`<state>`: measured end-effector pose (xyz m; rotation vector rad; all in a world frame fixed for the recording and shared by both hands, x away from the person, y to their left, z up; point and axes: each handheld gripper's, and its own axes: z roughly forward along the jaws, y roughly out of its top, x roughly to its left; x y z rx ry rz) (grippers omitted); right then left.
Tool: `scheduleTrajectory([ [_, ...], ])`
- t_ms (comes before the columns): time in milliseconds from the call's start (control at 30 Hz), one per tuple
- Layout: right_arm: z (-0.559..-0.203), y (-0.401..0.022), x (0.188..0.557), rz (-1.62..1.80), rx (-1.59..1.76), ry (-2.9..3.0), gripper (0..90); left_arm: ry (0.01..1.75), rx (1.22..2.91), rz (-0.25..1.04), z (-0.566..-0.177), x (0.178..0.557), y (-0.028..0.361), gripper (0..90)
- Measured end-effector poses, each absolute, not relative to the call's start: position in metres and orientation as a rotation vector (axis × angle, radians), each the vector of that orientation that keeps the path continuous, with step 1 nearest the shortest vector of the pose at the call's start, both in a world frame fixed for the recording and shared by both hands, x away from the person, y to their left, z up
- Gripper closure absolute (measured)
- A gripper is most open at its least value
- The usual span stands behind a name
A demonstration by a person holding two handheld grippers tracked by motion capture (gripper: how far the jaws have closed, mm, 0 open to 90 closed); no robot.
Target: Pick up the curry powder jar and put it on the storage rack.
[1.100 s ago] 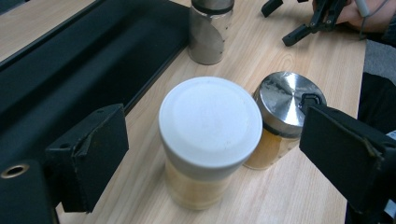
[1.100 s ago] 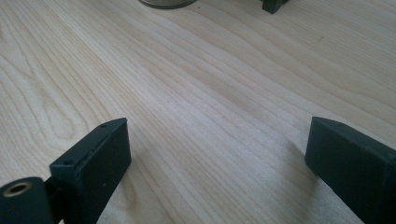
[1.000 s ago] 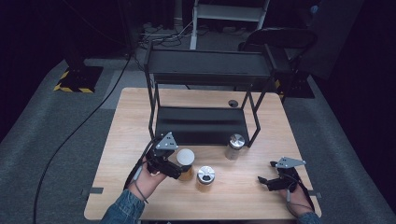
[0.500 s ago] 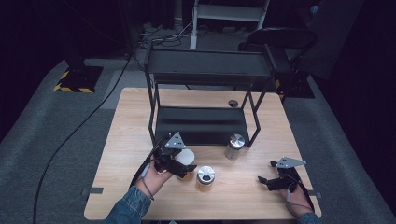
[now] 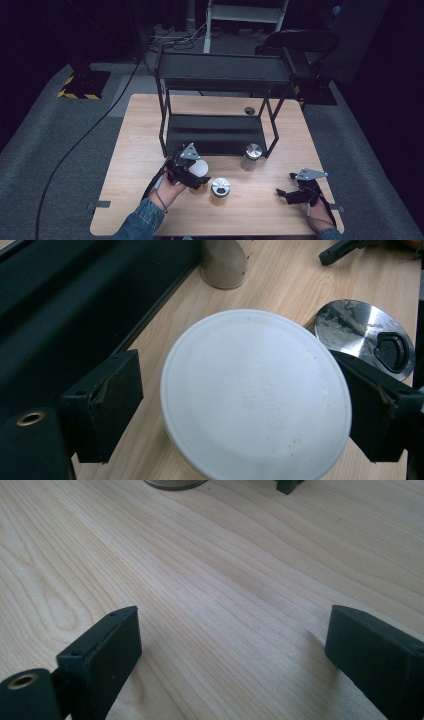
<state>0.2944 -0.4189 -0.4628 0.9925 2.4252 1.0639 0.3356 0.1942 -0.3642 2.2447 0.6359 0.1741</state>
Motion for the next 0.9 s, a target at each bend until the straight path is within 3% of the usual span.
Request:
scheduleTrajectory([
  [400,-0.463,-0.419,0.294,1.064,0.995,2.423,8.0,0.656,2.270,0.176,-0.374,0.335,0.190,19.9],
  [600,-0.463,-0.419,0.294,1.064,0.996,2.421,8.3,0.614,2.269,0.176,-0.375,0.334,0.191,32.6],
  [900,-0.463,-0.419,0.294,1.064,0.998,2.419,8.3,0.613,2.282,0.210,-0.372,0.328,0.187,33.5],
])
